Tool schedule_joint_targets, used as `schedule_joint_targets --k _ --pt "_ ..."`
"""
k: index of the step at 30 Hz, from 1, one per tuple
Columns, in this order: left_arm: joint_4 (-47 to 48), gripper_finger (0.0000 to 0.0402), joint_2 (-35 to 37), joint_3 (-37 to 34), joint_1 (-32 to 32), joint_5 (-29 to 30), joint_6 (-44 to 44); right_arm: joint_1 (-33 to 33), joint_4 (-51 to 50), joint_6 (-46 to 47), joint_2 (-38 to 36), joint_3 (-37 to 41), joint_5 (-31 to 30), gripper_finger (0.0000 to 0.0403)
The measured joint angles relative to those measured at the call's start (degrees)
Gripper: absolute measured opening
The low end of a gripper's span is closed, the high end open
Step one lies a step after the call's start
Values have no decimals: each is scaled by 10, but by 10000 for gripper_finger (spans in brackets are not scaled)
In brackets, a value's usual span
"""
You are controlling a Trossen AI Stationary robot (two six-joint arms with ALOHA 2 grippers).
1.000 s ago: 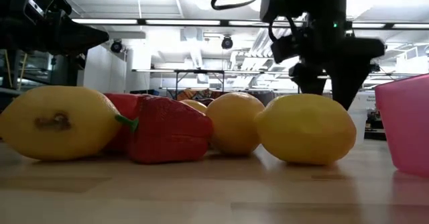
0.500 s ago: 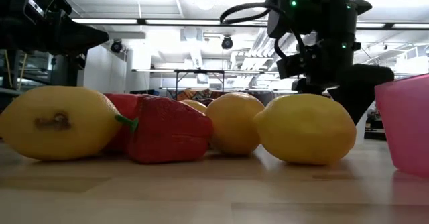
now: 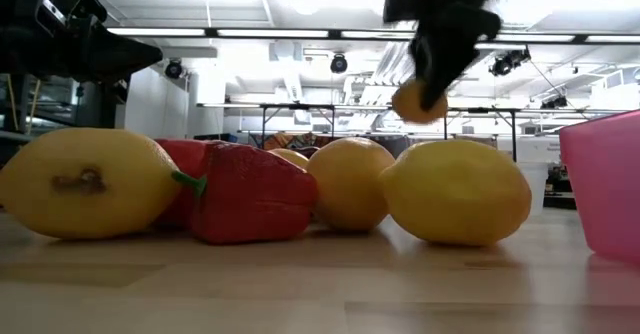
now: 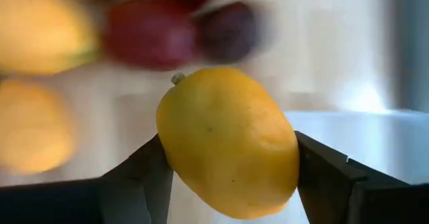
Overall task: Sort produce into baskets
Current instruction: Put the lemon into the white bin
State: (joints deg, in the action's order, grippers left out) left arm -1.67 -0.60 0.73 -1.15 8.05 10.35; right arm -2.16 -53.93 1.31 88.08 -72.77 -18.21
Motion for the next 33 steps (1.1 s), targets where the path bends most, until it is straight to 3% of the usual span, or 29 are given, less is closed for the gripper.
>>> schedule_joint_targets --k 4,9,13,17,29,33 --pt "0 5 0 0 0 0 0 75 -3 39 -83 37 -53 262" --pt "0 5 0 0 0 0 0 171 44 140 -169 124 -43 287" --pt "0 5 0 0 0 0 0 211 109 265 -208 171 -42 290" --pt "0 5 0 0 0 0 0 221 147 338 -225 206 -29 291" --pt "0 5 0 0 0 0 0 220 160 339 -222 223 -22 294" --pt "0 5 0 0 0 0 0 221 147 358 -221 223 -12 316"
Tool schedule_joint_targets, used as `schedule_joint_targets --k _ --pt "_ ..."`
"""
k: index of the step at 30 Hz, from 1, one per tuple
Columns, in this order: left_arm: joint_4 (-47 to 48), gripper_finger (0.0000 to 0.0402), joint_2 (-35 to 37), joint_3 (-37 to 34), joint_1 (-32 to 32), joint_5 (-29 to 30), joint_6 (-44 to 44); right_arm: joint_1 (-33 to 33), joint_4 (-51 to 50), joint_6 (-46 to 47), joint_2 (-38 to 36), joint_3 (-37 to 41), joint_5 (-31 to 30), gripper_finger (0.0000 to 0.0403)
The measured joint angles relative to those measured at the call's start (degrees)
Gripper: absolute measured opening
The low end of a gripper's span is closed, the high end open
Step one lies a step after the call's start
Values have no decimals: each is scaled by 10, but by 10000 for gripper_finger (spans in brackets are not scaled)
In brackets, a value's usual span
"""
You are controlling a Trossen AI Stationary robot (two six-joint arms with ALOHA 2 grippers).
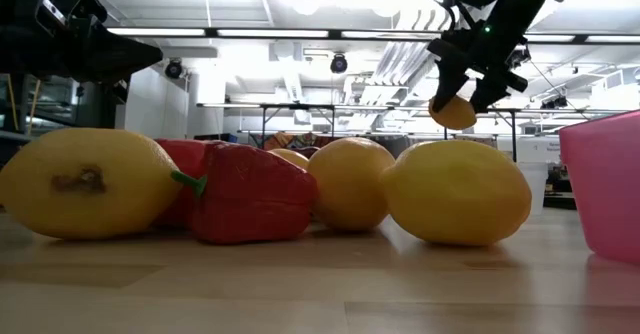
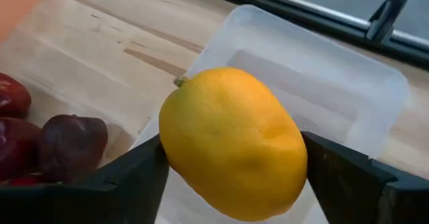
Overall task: Sort produce into baskets
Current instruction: Put the lemon into the white bin
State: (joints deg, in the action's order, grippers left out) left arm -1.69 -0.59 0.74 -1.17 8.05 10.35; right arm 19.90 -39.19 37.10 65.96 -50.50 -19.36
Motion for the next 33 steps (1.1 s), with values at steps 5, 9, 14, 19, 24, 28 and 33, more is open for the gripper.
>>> schedule_joint_targets --k 5,9,14,19,24,28,33 --pt "0 5 0 0 0 0 0 0 4 5 0 0 6 384" --pt "0 5 0 0 0 0 0 0 36 4 0 0 6 389" --pt "0 5 0 0 0 0 0 0 47 9 0 -1 21 375" --pt "0 5 0 0 0 0 0 -3 40 88 0 -1 112 374" --pt "0 5 0 0 0 2 0 -17 111 157 4 -1 307 374" --pt "-4 5 0 0 1 22 0 -91 203 247 21 -1 388 374" --pt "-4 5 0 0 0 21 0 -214 255 344 70 -2 355 374"
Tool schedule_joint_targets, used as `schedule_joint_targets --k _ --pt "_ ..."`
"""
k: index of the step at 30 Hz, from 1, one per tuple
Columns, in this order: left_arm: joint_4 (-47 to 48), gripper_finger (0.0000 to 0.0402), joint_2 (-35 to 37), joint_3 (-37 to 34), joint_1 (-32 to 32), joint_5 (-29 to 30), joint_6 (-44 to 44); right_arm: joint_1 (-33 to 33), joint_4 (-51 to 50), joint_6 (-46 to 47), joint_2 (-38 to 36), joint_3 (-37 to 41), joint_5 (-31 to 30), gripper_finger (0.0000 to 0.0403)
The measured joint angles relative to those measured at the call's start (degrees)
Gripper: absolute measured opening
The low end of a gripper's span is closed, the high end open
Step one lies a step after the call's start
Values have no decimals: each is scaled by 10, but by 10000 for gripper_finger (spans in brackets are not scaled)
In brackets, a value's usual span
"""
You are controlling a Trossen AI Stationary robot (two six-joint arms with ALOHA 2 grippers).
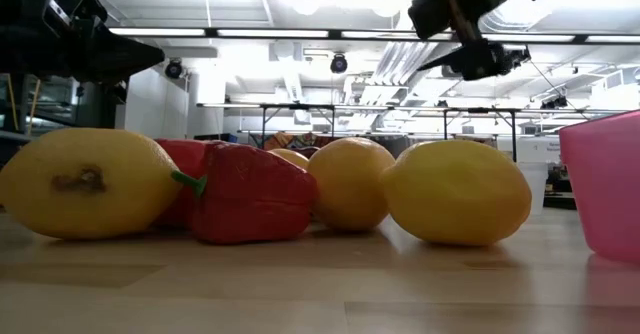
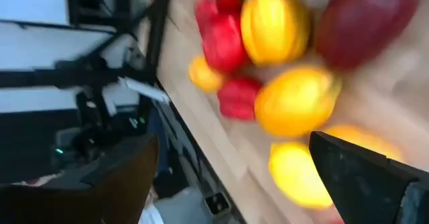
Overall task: Sort produce into baskets
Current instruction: Put the lemon into the white bin
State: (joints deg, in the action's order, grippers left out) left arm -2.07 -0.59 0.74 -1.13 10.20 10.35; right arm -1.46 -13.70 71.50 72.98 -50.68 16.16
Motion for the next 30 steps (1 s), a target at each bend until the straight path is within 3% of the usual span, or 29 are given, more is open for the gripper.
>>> schedule_joint_targets --k 5,10,13,15,19,22,26,30 --pt "0 5 0 0 0 4 0 -79 19 56 74 -12 -42 374" --pt "-22 5 0 0 0 36 16 -115 12 13 164 -92 -68 373" --pt "-26 5 0 0 0 37 36 -125 -79 -29 216 -176 -78 373" --pt "-25 5 0 0 0 28 67 -136 -180 -32 249 -239 -120 373" --pt "-26 5 0 0 0 19 150 -151 -346 66 311 -344 -203 373" --pt "-26 5 0 0 0 2 237 -153 -375 152 355 -400 -212 373" --pt "-25 5 0 0 0 -51 344 -152 -381 200 419 -469 -228 373" --pt "-24 5 0 0 0 -80 370 -145 -447 212 484 -537 -228 373"
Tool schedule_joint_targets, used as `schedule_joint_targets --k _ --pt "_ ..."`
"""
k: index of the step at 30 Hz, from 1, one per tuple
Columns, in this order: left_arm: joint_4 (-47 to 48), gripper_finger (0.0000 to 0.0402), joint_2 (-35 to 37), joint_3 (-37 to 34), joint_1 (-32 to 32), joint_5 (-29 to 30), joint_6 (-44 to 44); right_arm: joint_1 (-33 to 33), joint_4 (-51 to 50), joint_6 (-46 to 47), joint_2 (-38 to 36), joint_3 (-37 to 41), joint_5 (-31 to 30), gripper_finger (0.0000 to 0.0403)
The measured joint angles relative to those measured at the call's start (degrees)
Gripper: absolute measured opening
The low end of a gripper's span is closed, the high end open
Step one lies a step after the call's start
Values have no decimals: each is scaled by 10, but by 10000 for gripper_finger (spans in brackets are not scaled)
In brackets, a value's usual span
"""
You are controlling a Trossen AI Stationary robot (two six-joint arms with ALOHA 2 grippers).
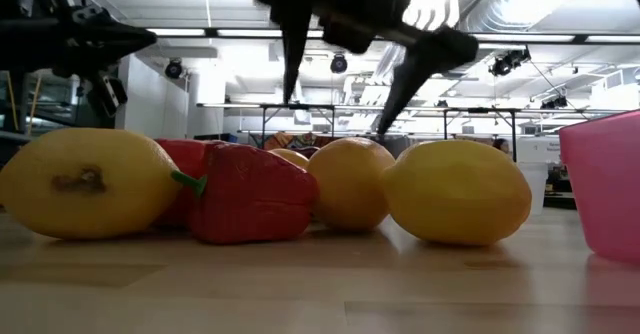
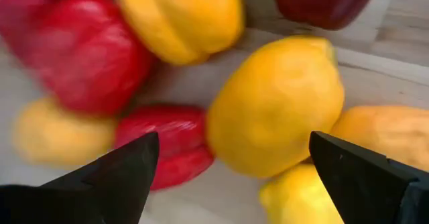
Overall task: Sort produce into baskets
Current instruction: Put the lemon into the white bin
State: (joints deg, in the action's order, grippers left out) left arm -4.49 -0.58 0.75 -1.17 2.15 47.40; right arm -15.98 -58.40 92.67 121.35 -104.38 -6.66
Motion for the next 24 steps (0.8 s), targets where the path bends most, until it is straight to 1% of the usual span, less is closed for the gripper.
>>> schedule_joint_targets --k 5,9,11,15,19,21,24 --pt "0 5 0 0 0 -1 0 4 -63 11 60 -77 7 373" --pt "1 5 0 0 0 -1 0 3 -120 31 102 -114 0 373" --pt "1 5 0 0 0 -1 0 6 -130 40 118 -121 -4 373" --pt "2 5 0 0 0 -1 0 10 -115 46 137 -121 -9 373" --pt "2 5 0 0 0 0 0 10 -119 36 155 -120 -28 371" --pt "2 5 0 0 0 6 -2 12 -114 11 156 -120 -28 358" --pt "2 5 0 0 0 13 -23 12 -129 -32 151 -128 -24 317"
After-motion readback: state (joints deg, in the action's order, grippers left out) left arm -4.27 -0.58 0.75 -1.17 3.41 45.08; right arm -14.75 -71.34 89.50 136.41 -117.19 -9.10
